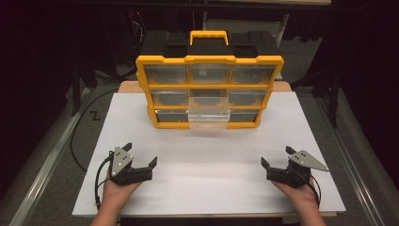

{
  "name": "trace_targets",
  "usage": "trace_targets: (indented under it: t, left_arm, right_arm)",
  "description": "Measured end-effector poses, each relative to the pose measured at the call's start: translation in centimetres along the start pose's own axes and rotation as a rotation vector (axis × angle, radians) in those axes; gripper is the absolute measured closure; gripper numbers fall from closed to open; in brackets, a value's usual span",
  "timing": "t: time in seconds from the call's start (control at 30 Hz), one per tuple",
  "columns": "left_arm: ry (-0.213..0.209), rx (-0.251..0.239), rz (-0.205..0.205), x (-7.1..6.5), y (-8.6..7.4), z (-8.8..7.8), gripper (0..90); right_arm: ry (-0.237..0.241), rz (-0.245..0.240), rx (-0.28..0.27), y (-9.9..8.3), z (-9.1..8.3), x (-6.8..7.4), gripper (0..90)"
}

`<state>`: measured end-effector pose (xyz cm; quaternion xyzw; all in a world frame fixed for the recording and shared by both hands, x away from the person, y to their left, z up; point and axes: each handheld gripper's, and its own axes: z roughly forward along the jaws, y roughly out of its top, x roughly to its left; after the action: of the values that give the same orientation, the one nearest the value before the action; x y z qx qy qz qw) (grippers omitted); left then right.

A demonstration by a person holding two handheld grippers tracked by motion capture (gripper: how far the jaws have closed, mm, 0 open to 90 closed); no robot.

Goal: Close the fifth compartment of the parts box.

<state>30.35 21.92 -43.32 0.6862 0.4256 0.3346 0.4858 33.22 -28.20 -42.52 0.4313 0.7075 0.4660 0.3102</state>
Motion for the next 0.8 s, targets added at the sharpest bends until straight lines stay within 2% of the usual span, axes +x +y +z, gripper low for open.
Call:
trace_targets:
  t: [0.33,0.8]
  left_arm:
    - [-0.004,-0.002,-0.014,0.15,-0.03,0.18,0.5]
    - [-0.056,-0.001,-0.031,-0.05,-0.04,0.37,0.6]
  right_arm:
    - [-0.01,0.022,-0.013,-0.02,-0.04,-0.6,0.9]
    - [-0.009,0.008,-0.01,-0.03,0.24,-0.37,1.0]
